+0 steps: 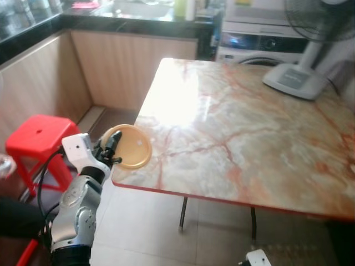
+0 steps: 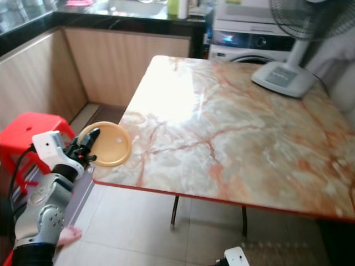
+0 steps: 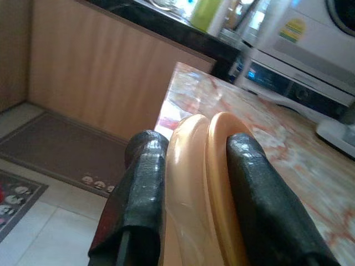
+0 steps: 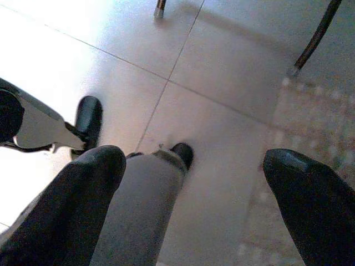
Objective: Restocking fridge
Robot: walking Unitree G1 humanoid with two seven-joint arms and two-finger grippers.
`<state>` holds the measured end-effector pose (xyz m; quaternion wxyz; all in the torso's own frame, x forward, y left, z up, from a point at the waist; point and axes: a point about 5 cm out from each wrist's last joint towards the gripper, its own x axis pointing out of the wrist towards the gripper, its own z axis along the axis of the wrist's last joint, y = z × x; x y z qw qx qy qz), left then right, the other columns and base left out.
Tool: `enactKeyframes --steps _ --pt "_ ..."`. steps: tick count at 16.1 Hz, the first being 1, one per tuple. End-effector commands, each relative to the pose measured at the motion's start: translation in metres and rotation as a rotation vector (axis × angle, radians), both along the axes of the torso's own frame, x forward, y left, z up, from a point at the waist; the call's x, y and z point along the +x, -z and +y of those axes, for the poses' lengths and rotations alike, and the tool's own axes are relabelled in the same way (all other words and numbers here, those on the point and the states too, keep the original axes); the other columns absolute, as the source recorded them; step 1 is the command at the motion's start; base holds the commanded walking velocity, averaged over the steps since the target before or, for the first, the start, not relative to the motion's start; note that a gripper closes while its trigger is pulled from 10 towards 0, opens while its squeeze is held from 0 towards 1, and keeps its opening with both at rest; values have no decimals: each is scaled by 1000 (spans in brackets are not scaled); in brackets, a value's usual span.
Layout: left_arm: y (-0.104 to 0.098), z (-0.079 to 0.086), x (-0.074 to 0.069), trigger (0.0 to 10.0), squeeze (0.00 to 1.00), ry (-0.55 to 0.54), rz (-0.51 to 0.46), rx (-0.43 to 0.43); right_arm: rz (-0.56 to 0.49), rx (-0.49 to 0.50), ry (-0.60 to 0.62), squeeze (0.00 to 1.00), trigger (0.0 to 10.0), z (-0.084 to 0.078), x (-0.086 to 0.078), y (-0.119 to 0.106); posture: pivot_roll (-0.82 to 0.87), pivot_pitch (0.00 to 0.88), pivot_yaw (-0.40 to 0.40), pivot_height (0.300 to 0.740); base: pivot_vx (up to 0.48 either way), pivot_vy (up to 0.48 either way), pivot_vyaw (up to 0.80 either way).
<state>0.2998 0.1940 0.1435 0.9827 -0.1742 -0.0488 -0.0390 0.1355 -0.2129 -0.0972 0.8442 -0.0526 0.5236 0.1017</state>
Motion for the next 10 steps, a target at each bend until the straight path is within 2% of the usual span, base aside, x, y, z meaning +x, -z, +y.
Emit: enactKeyframes --steps 1,10 --pt "-4 -6 1 10000 0 20 -16 -4 7 -5 7 0 10000 -4 -3 0 19 0 -7 740 0 322 0" --pt "-5 -6 1 10000 0 15 -17 -11 4 -1 -1 0 10000 -3 -2 0 27 0 -14 740 0 320 0"
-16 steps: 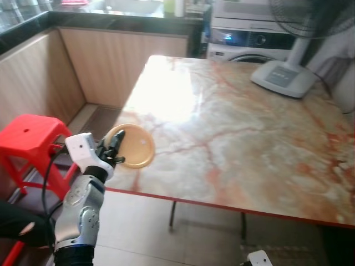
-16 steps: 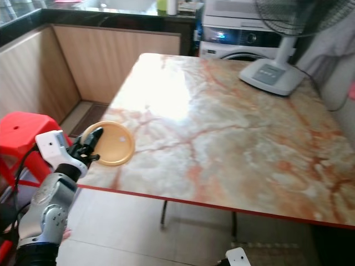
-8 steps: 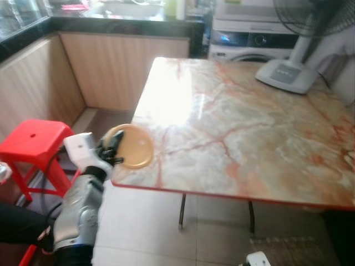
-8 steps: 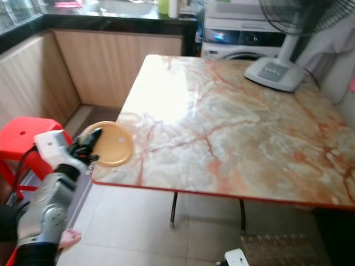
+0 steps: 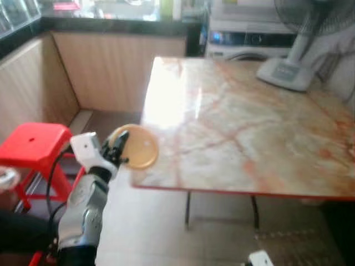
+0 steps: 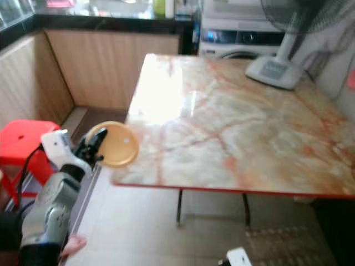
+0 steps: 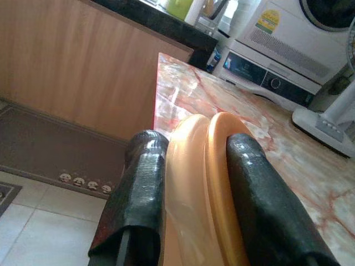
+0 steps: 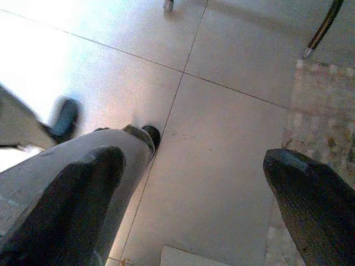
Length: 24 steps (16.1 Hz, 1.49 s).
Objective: Restocking fridge
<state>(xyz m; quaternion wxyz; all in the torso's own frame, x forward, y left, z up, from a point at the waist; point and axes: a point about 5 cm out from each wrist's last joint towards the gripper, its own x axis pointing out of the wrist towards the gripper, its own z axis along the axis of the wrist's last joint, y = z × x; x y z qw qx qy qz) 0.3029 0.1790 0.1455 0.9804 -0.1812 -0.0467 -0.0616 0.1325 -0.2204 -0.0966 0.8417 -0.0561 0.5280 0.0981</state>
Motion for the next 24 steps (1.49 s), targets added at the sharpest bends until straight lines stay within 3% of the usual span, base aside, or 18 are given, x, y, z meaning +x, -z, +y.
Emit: enactKeyframes --steps 1,10,19,24 --pt "-3 9 -2 10000 0 -32 -13 0 -5 10 -4 0 10000 4 2 0 27 0 -14 740 0 319 0" --pt "-2 10 -1 10000 0 -31 -9 0 -10 11 -5 0 10000 4 4 -1 29 0 -16 740 0 313 0" --pt "-2 11 -3 10000 0 -51 -16 20 -8 8 3 0 10000 3 5 -1 34 0 -21 740 0 0 0" --pt "-4 9 -1 10000 0 -38 -20 46 11 4 -12 0 10000 4 4 0 35 0 -18 740 0 0 -751"
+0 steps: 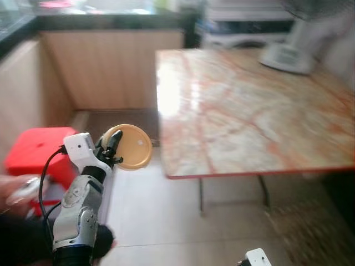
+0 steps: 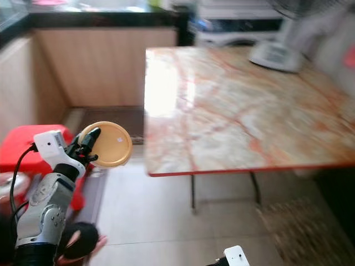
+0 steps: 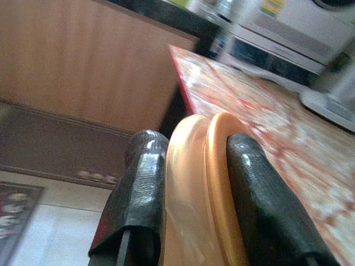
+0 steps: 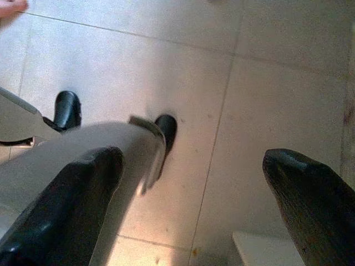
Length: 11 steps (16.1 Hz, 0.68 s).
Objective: Restocking fridge
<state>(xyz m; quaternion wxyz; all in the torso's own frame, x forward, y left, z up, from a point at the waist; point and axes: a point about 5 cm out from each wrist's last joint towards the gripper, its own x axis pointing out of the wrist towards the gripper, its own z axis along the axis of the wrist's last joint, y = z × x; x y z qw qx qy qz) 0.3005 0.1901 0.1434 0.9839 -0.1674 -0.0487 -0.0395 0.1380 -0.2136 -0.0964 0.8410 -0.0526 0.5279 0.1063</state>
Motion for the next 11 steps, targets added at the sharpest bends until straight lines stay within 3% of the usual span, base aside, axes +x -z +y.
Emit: enactKeyframes --steps 1,9,11 --pt "-6 -3 1 10000 0 10 -23 22 10 -10 -3 0 10000 -3 -1 0 33 0 -16 740 0 0 -800" --pt "-9 -7 2 10000 0 28 -41 79 22 -11 -14 0 10000 -3 -2 0 36 0 -20 740 0 0 -800" --pt "-8 -8 3 10000 0 29 -39 94 23 -11 -18 0 10000 -4 -1 0 35 0 -21 740 0 -247 -800"
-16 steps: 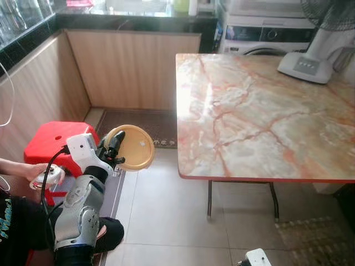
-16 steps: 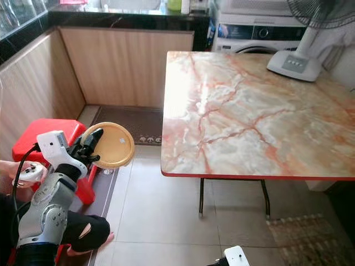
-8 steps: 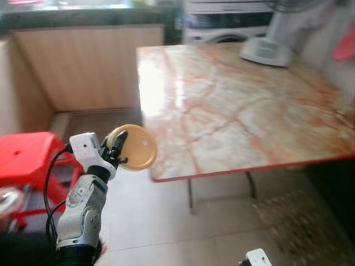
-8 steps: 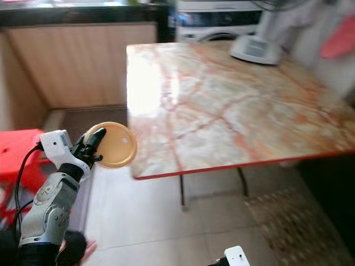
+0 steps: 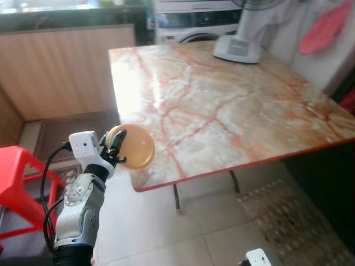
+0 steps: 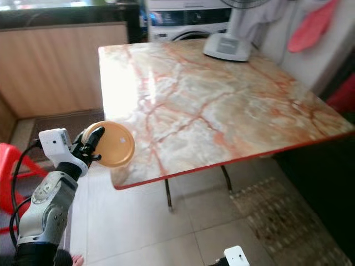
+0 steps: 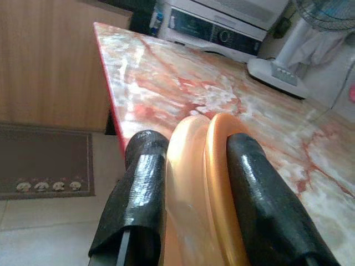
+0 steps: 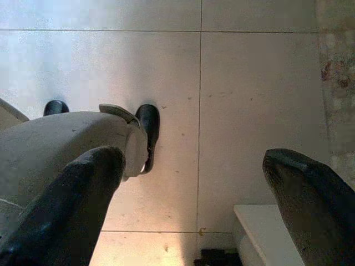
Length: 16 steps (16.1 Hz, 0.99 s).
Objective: Restocking fridge
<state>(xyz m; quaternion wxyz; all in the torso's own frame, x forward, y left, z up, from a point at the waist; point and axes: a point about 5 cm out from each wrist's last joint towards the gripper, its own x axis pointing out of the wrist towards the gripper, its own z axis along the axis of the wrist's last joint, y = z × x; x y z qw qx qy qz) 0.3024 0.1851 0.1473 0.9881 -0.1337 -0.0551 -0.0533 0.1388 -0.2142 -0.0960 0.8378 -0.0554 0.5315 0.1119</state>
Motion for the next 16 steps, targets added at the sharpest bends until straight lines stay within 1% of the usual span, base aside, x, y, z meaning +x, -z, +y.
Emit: enactKeyframes --steps 1,6,7,9,10,16 --pt "-4 -4 1 10000 0 8 -17 21 14 -11 -6 0 10000 -3 -2 0 35 0 -21 740 0 0 -800" --pt "-4 -4 1 10000 0 4 -19 25 17 -10 -10 0 10000 -3 -2 0 35 0 -22 740 0 0 -800" --pt "-4 -3 1 10000 0 1 -22 45 19 -10 -12 0 10000 -3 -2 0 36 0 -24 740 0 0 -800" --pt "-3 -3 1 10000 0 2 -20 54 19 -9 -13 0 10000 -3 -2 0 35 0 -23 740 0 -362 -800" --pt "-3 -4 1 10000 0 3 -20 45 20 -9 -12 0 10000 -3 -2 0 34 0 -22 740 0 -292 -800" --pt "-4 -4 2 10000 0 4 -28 53 22 -9 -15 0 10000 -3 -2 0 32 0 -21 740 0 0 -800"
